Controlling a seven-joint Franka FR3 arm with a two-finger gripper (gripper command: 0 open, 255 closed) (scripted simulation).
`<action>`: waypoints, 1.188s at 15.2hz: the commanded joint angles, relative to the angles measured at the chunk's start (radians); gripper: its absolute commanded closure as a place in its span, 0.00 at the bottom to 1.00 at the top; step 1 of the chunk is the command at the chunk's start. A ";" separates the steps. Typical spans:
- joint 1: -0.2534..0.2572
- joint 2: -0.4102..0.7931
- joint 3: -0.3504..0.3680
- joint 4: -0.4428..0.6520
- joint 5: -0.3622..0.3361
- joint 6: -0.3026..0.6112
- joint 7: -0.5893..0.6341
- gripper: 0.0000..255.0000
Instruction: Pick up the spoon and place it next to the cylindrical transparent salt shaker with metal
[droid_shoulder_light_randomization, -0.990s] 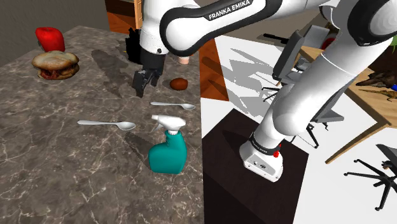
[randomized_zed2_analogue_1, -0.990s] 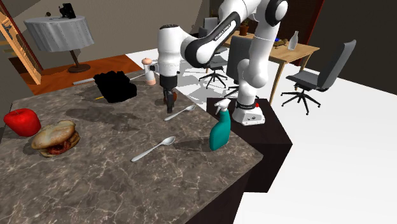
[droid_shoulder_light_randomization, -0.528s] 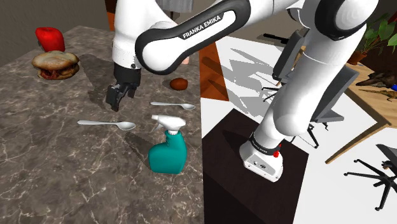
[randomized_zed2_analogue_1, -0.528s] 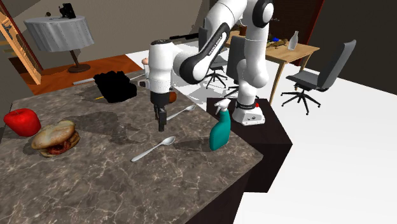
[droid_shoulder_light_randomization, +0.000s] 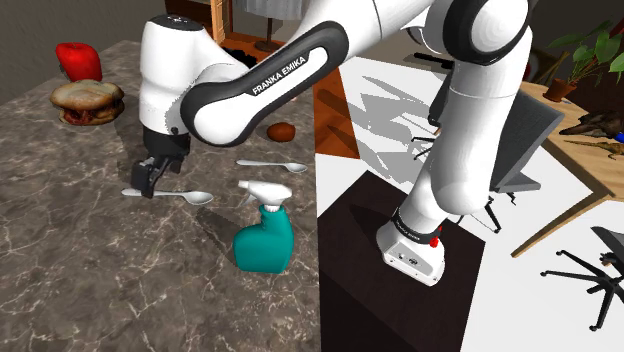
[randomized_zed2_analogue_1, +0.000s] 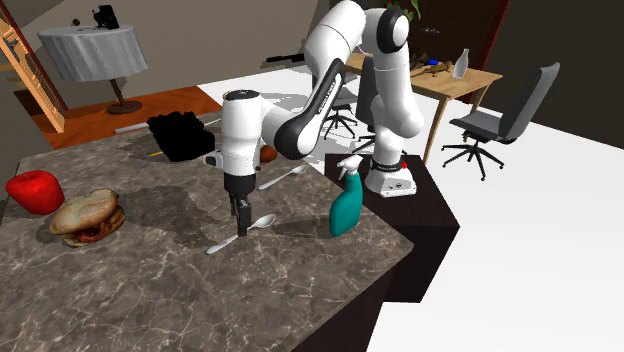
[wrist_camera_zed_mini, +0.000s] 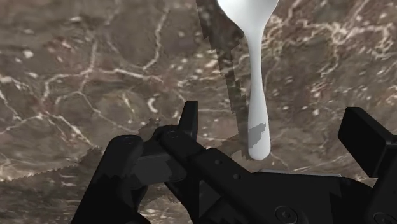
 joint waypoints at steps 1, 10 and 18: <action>0.008 0.022 -0.005 0.006 -0.013 0.016 0.009 0.00; 0.020 0.062 -0.016 0.013 -0.036 0.047 0.024 0.00; 0.020 0.062 -0.016 0.013 -0.036 0.047 0.024 1.00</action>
